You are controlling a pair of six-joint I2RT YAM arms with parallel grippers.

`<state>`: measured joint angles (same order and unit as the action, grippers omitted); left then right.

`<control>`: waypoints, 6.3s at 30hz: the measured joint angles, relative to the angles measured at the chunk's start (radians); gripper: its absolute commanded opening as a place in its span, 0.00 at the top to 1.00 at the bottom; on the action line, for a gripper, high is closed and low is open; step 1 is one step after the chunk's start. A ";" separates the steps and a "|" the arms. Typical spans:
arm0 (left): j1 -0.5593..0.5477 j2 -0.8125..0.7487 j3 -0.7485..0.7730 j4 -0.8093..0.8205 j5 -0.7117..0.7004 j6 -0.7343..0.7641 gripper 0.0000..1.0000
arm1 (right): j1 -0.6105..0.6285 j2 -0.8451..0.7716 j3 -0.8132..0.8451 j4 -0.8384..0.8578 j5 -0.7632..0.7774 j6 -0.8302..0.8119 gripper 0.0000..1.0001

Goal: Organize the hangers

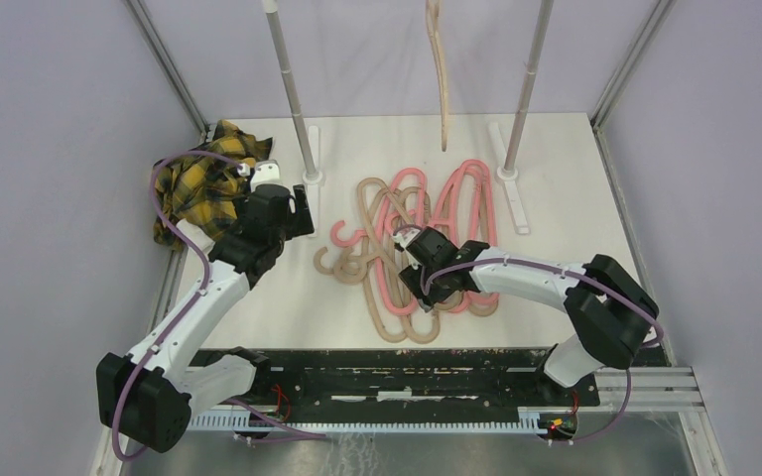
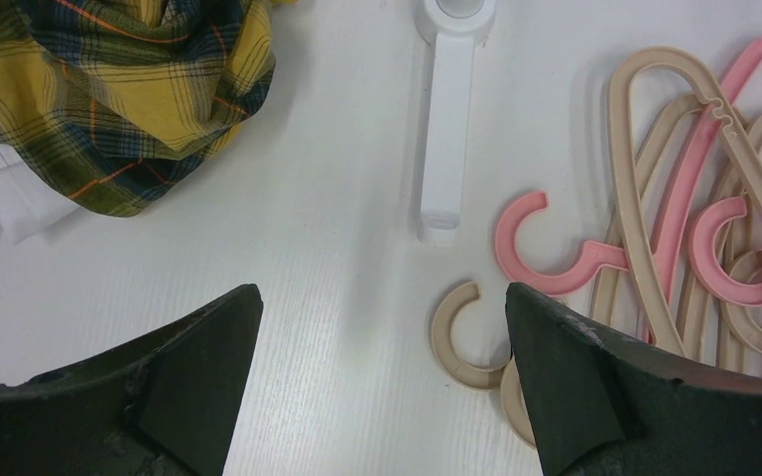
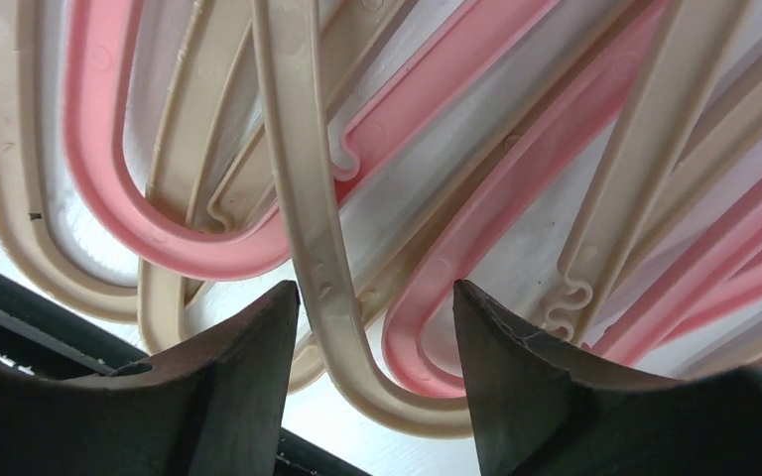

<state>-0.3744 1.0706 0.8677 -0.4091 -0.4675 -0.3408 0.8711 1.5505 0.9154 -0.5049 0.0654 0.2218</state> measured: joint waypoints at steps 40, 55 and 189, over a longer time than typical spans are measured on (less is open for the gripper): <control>0.000 -0.018 -0.005 -0.001 0.026 -0.002 0.01 | -0.011 -0.743 0.140 -0.296 0.111 0.264 0.99; 0.000 -0.002 0.003 0.008 0.051 -0.002 0.01 | -0.060 -0.671 0.379 -0.192 0.227 0.278 0.99; 0.000 0.006 0.062 0.015 0.085 0.000 0.01 | -0.052 0.476 1.477 0.218 0.298 -0.344 0.04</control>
<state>-0.3744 1.0767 0.9298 -0.3939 -0.3828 -0.3412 0.8188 2.0270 2.3928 -0.2867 0.3634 -0.1223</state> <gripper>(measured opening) 0.993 0.929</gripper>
